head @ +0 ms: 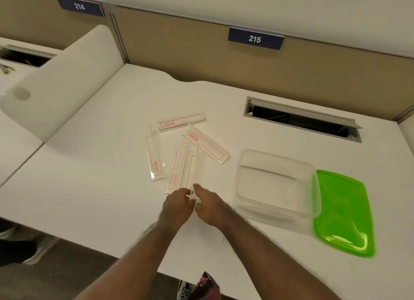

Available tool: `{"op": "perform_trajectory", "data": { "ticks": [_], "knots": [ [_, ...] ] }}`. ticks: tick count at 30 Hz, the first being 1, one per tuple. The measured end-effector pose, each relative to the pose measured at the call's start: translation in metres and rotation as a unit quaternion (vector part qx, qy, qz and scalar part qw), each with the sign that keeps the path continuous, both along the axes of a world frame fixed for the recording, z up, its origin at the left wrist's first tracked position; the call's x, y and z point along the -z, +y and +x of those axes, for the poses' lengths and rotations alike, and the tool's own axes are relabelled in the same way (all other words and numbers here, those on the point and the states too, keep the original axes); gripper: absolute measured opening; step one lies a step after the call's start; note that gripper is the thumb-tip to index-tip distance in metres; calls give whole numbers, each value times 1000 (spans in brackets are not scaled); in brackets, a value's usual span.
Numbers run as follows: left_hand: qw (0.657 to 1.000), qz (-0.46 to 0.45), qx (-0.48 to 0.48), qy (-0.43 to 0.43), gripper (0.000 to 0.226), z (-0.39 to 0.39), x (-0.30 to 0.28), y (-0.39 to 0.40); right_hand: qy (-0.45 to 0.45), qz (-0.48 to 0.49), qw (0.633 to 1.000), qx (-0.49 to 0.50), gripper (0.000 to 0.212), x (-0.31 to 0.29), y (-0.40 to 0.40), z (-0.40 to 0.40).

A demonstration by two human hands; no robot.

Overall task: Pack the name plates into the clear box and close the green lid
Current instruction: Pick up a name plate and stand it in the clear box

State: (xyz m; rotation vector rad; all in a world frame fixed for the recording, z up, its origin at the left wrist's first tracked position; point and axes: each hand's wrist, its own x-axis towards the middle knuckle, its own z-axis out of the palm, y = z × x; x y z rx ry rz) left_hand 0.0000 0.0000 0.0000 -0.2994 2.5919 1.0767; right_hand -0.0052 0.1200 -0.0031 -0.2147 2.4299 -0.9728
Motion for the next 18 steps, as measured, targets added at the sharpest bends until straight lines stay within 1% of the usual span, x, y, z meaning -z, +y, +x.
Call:
{"op": "perform_trajectory", "data": {
  "ticks": [4, 9, 11, 14, 18],
  "knots": [
    [998, 33, -52, 22, 27, 2, -7, -1, 36, 30, 999, -3, 63, -4, 4, -1],
    [983, 145, -115, 10, 21, -2, -35, -8, 104, 71, 991, -38, 81, -21, 10, -7],
    [975, 182, -128, -2, 17, -5, -52, -14, 136, 81, 986, -49, 83, -29, 16, -13],
    [963, 233, -136, -21, 16, -9, -75, -27, 182, 96, 977, -63, 81, -44, 28, -27],
    [958, 267, -102, -35, 18, -17, -101, -47, 223, 112, 966, -60, 80, -63, 45, -49]
  ]
}}
